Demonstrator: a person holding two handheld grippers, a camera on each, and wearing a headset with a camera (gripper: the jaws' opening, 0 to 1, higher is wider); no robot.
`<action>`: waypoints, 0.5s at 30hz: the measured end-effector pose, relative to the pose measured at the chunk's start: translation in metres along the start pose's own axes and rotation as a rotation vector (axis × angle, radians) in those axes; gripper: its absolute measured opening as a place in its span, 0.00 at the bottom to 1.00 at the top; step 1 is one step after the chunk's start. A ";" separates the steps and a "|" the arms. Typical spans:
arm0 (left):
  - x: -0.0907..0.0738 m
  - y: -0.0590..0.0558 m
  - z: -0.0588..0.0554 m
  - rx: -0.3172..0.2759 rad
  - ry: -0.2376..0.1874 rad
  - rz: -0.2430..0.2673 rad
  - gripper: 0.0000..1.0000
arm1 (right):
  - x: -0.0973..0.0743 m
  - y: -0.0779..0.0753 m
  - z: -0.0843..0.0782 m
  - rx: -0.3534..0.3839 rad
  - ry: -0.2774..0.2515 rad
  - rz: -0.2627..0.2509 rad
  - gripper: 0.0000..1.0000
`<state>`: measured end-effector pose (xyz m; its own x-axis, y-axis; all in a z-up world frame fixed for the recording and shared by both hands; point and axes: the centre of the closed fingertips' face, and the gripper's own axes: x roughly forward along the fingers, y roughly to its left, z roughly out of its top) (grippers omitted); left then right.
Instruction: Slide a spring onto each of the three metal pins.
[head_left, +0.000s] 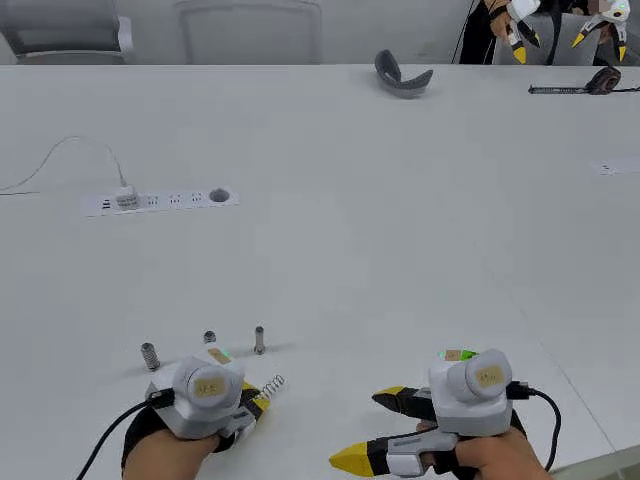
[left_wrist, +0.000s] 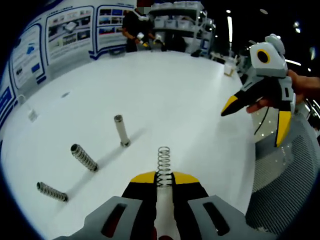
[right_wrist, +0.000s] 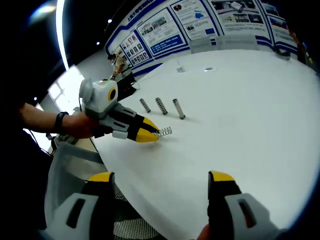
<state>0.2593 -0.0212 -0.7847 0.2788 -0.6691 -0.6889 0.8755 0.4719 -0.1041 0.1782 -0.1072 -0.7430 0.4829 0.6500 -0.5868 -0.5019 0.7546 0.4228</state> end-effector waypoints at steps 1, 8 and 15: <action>-0.004 0.000 -0.002 -0.006 -0.004 0.002 0.11 | 0.001 0.001 0.000 0.001 0.000 0.002 0.77; -0.024 0.001 -0.015 -0.008 -0.006 0.020 0.11 | 0.005 0.009 0.003 0.012 -0.005 0.035 0.75; -0.043 0.001 -0.025 -0.025 -0.014 0.038 0.11 | 0.009 0.014 0.005 0.017 -0.007 0.051 0.73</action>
<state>0.2380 0.0222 -0.7725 0.3175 -0.6582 -0.6826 0.8540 0.5114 -0.0958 0.1791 -0.0901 -0.7393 0.4621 0.6885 -0.5590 -0.5141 0.7216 0.4637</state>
